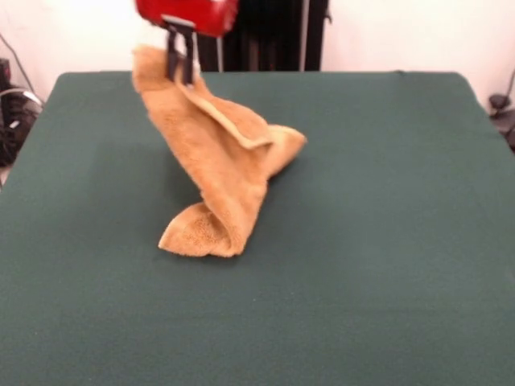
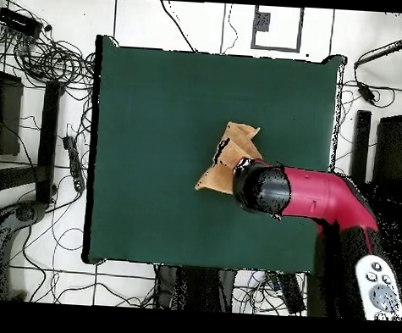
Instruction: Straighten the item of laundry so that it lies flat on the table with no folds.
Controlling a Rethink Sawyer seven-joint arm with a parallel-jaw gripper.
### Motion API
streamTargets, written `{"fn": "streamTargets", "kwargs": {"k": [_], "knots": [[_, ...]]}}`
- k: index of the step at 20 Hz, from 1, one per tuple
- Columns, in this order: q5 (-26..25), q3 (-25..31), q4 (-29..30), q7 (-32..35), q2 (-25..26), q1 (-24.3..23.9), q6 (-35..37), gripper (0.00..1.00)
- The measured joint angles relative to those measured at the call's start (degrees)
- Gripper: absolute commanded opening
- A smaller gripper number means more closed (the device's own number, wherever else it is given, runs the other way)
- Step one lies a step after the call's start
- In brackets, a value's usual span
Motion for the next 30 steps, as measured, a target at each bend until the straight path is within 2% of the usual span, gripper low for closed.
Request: {"fn": "streamTargets", "kwargs": {"k": [5,9,17,26,30], "knots": [[-0.15,-0.01,0.01,0.00,-1.18,-2.82,0.01,0.00],[-0.32,0.00,0.00,0.00,-0.48,-3.32,-0.21,0.00],[-1.16,1.28,-0.82,0.00,6.01,-5.81,-4.63,0.00],[-1.37,5.88,-6.83,0.00,11.28,-8.06,-3.07,0.00],[-1.47,6.34,-7.46,0.00,11.53,-8.02,-2.45,0.00]]}}
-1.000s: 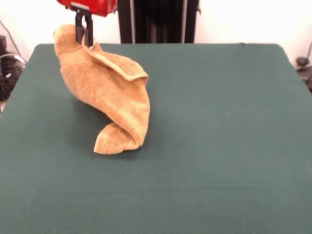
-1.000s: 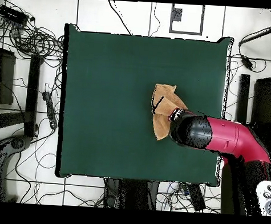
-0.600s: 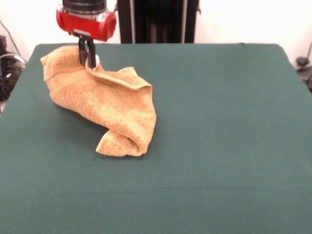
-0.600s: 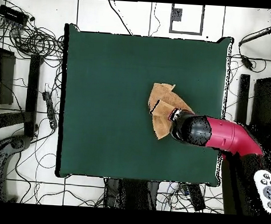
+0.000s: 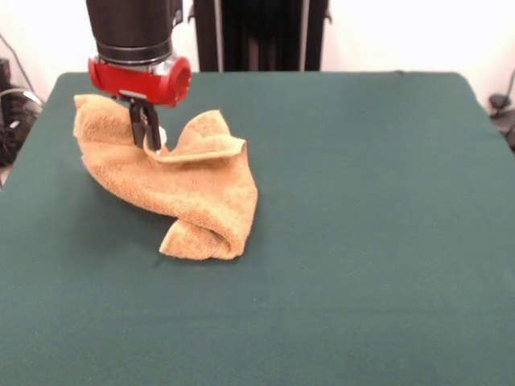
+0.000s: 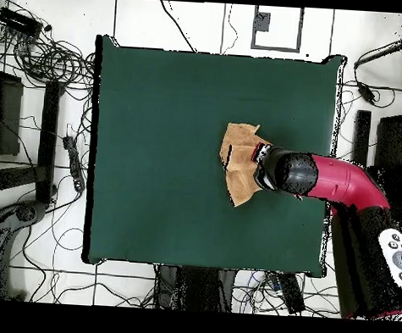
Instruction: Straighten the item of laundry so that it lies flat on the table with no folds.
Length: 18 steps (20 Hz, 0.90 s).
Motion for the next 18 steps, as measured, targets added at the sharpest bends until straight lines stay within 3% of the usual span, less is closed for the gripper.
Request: {"fn": "streamTargets", "kwargs": {"k": [6,12,18], "knots": [[1.96,-1.68,2.62,0.02,-4.33,2.10,2.49,0.00],[9.78,-7.62,8.29,1.75,-13.03,10.25,8.58,0.00],[16.78,-14.28,14.86,8.04,-19.06,19.99,9.01,0.00]]}}
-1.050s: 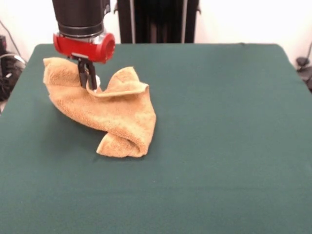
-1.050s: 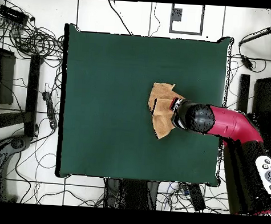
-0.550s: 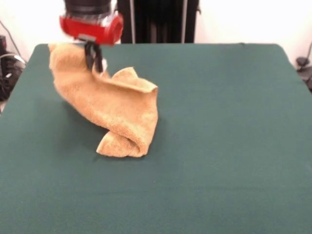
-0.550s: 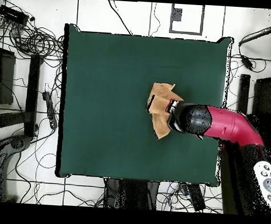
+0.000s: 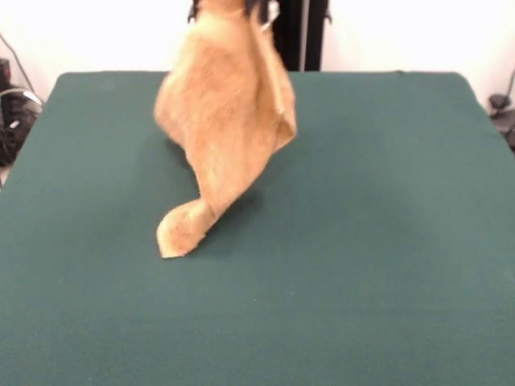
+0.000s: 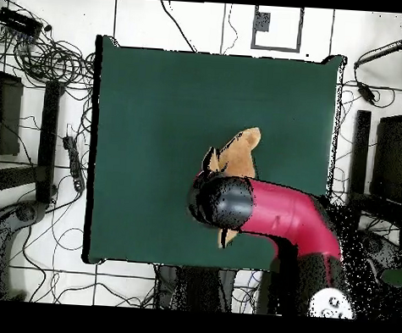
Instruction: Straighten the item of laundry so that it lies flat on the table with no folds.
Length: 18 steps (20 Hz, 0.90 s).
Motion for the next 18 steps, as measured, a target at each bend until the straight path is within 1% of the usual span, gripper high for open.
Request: {"fn": "streamTargets", "kwargs": {"k": [2,3,4,5,6,9,10,12,14,15,16,17,18], "knots": [[1.82,-2.07,2.56,2.90,-0.98,2.64,-1.56,0.00],[3.62,-3.53,5.23,5.67,-1.17,4.40,-4.60,0.00],[4.25,-3.91,6.19,6.59,-1.06,4.81,-6.10,0.00],[5.10,-5.15,8.84,9.38,-0.06,5.96,-12.11,0.00],[5.96,-6.40,11.48,12.18,0.94,7.10,-18.12,1.00],[6.51,-7.08,12.66,13.62,1.64,7.75,-21.36,1.00],[9.07,-9.01,15.09,17.27,3.67,9.93,-28.61,1.00],[12.26,-9.53,17.25,20.72,5.19,11.32,-34.32,1.00],[17.30,-8.90,20.47,26.37,7.24,12.40,-41.92,1.00],[20.49,-7.69,22.81,30.80,8.60,12.37,-46.96,1.00],[21.49,-7.03,23.75,32.74,9.19,12.18,-48.96,1.00],[24.10,-4.55,26.78,39.31,11.13,11.06,-54.56,1.00],[24.86,-3.65,27.90,41.85,11.90,10.56,-56.37,1.00]]}}
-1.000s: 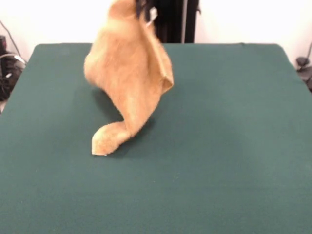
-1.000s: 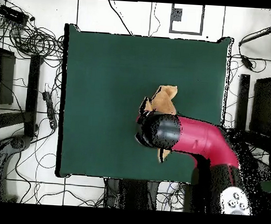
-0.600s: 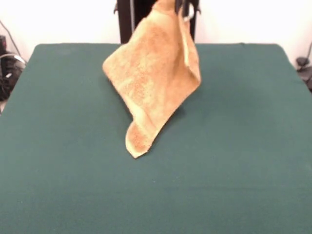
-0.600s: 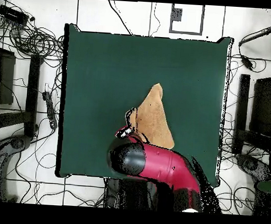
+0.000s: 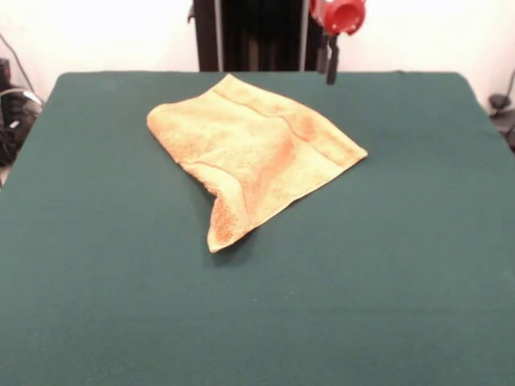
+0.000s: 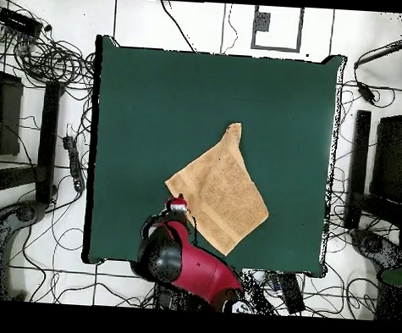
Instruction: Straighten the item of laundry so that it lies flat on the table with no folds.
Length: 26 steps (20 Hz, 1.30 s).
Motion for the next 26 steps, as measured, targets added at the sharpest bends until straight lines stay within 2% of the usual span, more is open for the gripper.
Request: {"fn": "streamTargets", "kwargs": {"k": [5,7,11,12,13,14,15,16,20,26], "knots": [[1.44,2.20,5.15,11.46,2.57,-0.98,-3.63,1.00],[1.38,1.55,6.24,12.67,2.22,-0.88,-2.83,1.00],[-1.32,-5.38,6.51,12.23,-2.38,0.56,6.23,1.00],[-3.21,-7.64,6.14,12.03,-4.69,0.55,10.45,1.00],[-5.58,-9.51,5.77,11.91,-7.82,-0.28,15.67,1.00],[-6.57,-10.06,5.64,11.89,-9.20,-0.85,17.76,1.00],[-9.20,-11.03,5.44,11.89,-13.58,-3.55,23.59,1.00],[-9.97,-11.24,5.41,11.89,-15.06,-4.76,25.25,1.00],[-11.74,-11.55,4.65,11.89,-19.22,-9.56,27.22,1.00],[-12.25,-12.48,1.27,11.89,-19.86,-10.00,26.17,1.00]]}}
